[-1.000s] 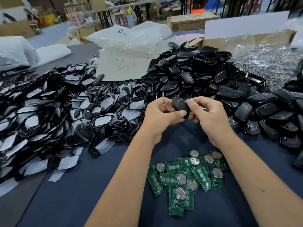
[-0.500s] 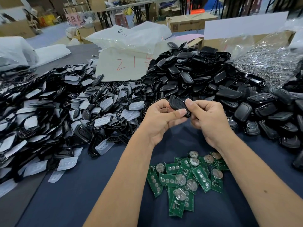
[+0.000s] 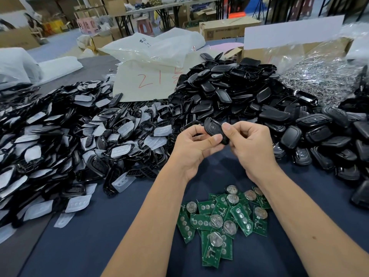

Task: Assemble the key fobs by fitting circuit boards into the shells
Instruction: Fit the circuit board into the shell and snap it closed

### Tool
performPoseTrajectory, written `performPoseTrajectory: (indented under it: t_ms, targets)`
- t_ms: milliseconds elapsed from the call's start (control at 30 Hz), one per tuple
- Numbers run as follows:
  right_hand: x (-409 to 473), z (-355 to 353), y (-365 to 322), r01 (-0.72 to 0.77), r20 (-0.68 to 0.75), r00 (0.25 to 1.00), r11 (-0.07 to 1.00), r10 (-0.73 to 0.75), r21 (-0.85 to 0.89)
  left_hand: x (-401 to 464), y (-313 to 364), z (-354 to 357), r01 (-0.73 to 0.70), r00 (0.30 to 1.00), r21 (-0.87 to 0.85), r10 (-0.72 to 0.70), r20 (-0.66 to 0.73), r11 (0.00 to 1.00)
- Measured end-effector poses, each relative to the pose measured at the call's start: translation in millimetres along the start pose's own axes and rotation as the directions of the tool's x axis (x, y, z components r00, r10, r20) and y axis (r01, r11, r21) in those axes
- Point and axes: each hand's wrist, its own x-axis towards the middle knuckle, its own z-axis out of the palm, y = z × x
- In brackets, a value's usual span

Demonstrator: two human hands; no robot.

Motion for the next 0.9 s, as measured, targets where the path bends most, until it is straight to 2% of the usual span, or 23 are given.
performPoseTrajectory:
  t_ms: [67,200,300,467,567,633,700,767,833,900]
  targets:
    - [-0.2,0.6,0.1,0.006,-0.026,1.0,0.999,-0.007,-0.039,0.4,-1.1,2.4,-0.009,1.0,-0.002,0.009,-0.028,1.0]
    - [-0.5,0.0,-2.9,-0.018,0.039,0.999,1.0,0.018,-0.017,1.3,-1.5,3.7,-0.056,0.995,-0.027,0.053,-0.087,0.998]
    - [0.6,-2.2,-3.7,-0.046,0.024,0.999,0.999,0.047,-0.015,0.4,-2.3,5.3,-0.062,0.994,-0.001,0.062,-0.088,0.998]
    - [-1.5,-1.4,-7.8,-0.131,-0.027,0.99,0.977,0.137,0.166,0.5,-4.0,7.9,-0.084,0.993,0.078,0.09,-0.074,0.993]
    - [0.0,-3.4,-12.0,-0.159,-0.174,0.961,0.944,0.214,0.288,0.4,-6.3,9.3,-0.088,0.993,0.144,0.098,-0.063,0.986]
    - [2.5,-6.9,-16.2,-0.137,-0.277,0.92,0.889,0.278,0.437,0.5,-7.8,9.8,-0.104,0.991,0.195,0.119,-0.065,0.975]
    - [4.6,-10.5,-18.4,-0.079,-0.32,0.892,0.807,0.32,0.586,1.9,-10.4,9.0,-0.143,0.982,0.297,0.172,-0.075,0.944]
    - [6.0,-11.8,-18.4,-0.067,-0.328,0.886,0.79,0.329,0.609,4.5,-13.5,6.8,-0.226,0.953,0.523,0.297,-0.056,0.822]
    - [5.5,-11.0,-15.9,-0.122,-0.318,0.892,0.849,0.32,0.514,6.3,-14.9,5.0,-0.307,0.903,0.778,0.425,0.057,0.548]
    - [3.6,-9.4,-10.9,-0.179,-0.291,0.915,0.928,0.279,0.326,7.2,-15.1,3.1,-0.34,0.865,0.897,0.469,0.179,0.284]
